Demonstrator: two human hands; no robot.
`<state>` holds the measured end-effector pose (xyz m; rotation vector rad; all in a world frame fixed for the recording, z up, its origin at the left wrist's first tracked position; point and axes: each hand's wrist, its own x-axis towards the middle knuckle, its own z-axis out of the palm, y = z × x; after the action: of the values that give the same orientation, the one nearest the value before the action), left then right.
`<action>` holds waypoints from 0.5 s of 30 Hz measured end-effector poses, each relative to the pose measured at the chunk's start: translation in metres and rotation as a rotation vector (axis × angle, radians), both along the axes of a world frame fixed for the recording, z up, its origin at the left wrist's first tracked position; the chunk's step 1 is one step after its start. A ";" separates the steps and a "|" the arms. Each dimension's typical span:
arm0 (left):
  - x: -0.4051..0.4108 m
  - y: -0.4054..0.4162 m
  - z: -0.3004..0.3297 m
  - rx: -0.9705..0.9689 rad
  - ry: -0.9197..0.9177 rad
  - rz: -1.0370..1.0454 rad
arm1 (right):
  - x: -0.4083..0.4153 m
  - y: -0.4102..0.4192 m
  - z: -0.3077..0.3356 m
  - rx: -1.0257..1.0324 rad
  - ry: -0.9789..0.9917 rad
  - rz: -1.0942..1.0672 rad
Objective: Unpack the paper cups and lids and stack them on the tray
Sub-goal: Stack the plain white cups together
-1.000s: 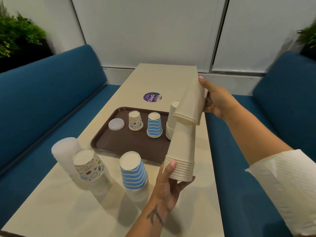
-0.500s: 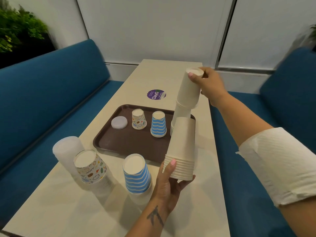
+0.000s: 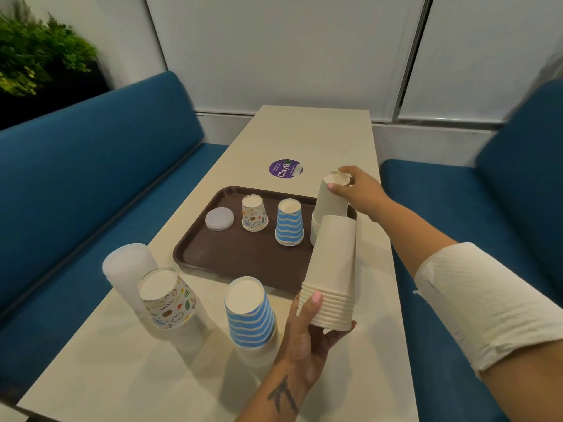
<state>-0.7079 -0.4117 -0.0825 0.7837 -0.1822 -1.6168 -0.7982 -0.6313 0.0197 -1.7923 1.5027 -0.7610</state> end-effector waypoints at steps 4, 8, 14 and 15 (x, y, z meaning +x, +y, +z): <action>0.000 -0.002 0.003 -0.007 -0.001 0.000 | -0.002 0.002 0.000 0.016 0.044 0.010; 0.000 -0.006 0.011 -0.009 0.004 0.014 | -0.008 0.014 0.015 -0.081 -0.012 -0.029; -0.005 -0.012 0.025 -0.031 0.013 0.019 | -0.026 0.055 0.046 0.004 -0.201 0.072; -0.007 -0.013 0.026 -0.038 0.011 0.017 | -0.029 0.062 0.049 0.076 -0.194 0.118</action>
<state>-0.7145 -0.4244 -0.0561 0.7448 -0.1972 -1.5965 -0.8268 -0.5695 0.0685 -1.6830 1.2718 -0.7839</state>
